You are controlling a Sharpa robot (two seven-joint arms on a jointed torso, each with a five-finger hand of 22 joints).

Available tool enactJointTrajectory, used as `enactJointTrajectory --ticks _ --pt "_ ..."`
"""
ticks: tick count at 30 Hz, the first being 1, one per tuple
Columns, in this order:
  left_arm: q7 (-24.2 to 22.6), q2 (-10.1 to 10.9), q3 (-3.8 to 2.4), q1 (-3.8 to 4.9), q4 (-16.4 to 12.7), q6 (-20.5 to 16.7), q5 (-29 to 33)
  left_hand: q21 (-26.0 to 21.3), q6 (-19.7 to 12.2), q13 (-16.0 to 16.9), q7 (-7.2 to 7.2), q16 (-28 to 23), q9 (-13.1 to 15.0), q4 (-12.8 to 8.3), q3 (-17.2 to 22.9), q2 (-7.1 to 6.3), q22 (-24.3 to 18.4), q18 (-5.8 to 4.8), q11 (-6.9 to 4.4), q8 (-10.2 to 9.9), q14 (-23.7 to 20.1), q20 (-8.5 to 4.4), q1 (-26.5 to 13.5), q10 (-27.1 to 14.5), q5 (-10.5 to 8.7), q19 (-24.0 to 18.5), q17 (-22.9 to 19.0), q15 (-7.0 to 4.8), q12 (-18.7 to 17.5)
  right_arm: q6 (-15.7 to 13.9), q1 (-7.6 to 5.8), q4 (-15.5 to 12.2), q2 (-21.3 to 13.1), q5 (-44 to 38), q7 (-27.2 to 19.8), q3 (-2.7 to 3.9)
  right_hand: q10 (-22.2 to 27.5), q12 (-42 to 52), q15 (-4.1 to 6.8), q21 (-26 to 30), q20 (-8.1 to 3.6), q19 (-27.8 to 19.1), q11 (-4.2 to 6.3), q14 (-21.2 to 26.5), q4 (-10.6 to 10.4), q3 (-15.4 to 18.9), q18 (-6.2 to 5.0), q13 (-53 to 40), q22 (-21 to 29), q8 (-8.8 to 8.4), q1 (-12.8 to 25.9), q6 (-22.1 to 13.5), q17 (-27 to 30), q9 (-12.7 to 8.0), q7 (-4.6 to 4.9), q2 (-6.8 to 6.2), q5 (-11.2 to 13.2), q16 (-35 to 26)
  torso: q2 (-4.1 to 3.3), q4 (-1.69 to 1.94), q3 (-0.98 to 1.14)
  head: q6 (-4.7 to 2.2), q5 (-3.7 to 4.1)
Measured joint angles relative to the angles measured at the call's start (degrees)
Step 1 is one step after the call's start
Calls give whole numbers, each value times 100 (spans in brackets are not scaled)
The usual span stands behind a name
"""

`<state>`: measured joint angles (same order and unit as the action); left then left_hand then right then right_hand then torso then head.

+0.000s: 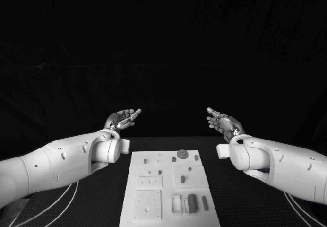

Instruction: Assemble the parts on the task board

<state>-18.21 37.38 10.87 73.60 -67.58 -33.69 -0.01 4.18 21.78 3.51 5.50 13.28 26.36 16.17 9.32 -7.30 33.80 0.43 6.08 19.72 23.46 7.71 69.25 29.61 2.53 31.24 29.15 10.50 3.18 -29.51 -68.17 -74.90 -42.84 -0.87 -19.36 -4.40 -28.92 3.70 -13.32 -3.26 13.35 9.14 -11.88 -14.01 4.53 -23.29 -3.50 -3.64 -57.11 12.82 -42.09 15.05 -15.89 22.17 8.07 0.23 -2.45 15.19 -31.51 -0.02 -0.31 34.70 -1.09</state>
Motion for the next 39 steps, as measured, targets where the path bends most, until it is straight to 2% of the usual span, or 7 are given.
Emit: enactJointTrajectory --ticks 3,8,15,24,28,33,39 --pt "282 -112 152 200 350 296 -9 1 84 13 42 43 60 39 13 -24 78 0 36 42 52 7 132 91 11 73 68 35 19 497 -172 325 39 -59 305 -85 -126 3 -30 -16 19 19 -20 -34 31 -31 0 -16 -139 47 -79 74 -49 76 20 9 0 67 0 0 -1 0 0" --pt "633 -205 270 364 637 667 -30 31 120 41 78 73 60 39 13 8 95 -1 80 42 128 -6 163 289 11 86 84 111 60 1237 -356 685 84 -155 755 -181 -324 46 -67 -65 68 69 -56 -197 185 -84 -1 -38 -395 152 -317 182 -178 192 17 -15 0 222 0 0 -1 1 -1" --pt "819 -184 281 378 610 932 -62 268 534 168 339 438 115 37 -56 130 192 7 310 224 832 -122 466 1070 11 579 201 184 342 1744 -424 1097 243 -605 1034 -220 -661 191 -146 -220 50 385 -141 -664 579 -155 -71 -82 -1152 409 -725 534 -437 443 38 -81 0 568 0 -1 -3 38 -19" --pt "902 -31 284 374 424 1365 -189 763 1338 381 437 1019 125 14 -225 271 373 451 431 420 2198 -329 1083 2226 12 1662 411 -96 810 1804 -373 1455 477 -2551 968 -219 -1407 515 -142 -428 12 912 -152 -1460 1013 -314 -196 -198 -1734 764 -1214 1211 -634 628 92 -176 0 980 3 -16 -17 120 -80" --pt "920 42 284 375 351 1521 -293 695 1684 355 492 861 -109 39 -567 430 274 450 398 258 2468 -425 1628 2539 118 1879 360 -151 654 1830 -370 1567 555 -3271 927 -218 -1800 657 -31 -537 -15 1283 -85 -1921 1107 -394 -365 -241 -1784 879 -1409 1538 -698 646 117 -205 0 1161 -2 -16 -5 149 -92" --pt "919 153 282 378 195 1654 -409 674 1783 323 533 823 -217 40 -721 437 222 448 377 175 2629 -497 1920 2643 118 2031 350 -231 539 1872 -371 1588 563 -4095 878 -211 -2218 758 147 -633 -37 1822 23 -2487 1169 -456 -581 -254 -1766 948 -1620 1907 -760 646 171 -233 0 1322 -37 -5 19 230 -105" --pt "881 214 282 379 -29 1750 -516 609 1803 302 513 734 -278 44 -840 309 178 444 382 107 2661 -495 2122 2648 118 2070 352 -225 452 1956 -371 1570 594 -4945 858 -194 -2834 856 571 -915 -93 2921 211 -3563 1186 -470 -922 -293 -1674 996 -1747 2361 -968 631 227 -259 0 1692 -110 43 51 497 -55"
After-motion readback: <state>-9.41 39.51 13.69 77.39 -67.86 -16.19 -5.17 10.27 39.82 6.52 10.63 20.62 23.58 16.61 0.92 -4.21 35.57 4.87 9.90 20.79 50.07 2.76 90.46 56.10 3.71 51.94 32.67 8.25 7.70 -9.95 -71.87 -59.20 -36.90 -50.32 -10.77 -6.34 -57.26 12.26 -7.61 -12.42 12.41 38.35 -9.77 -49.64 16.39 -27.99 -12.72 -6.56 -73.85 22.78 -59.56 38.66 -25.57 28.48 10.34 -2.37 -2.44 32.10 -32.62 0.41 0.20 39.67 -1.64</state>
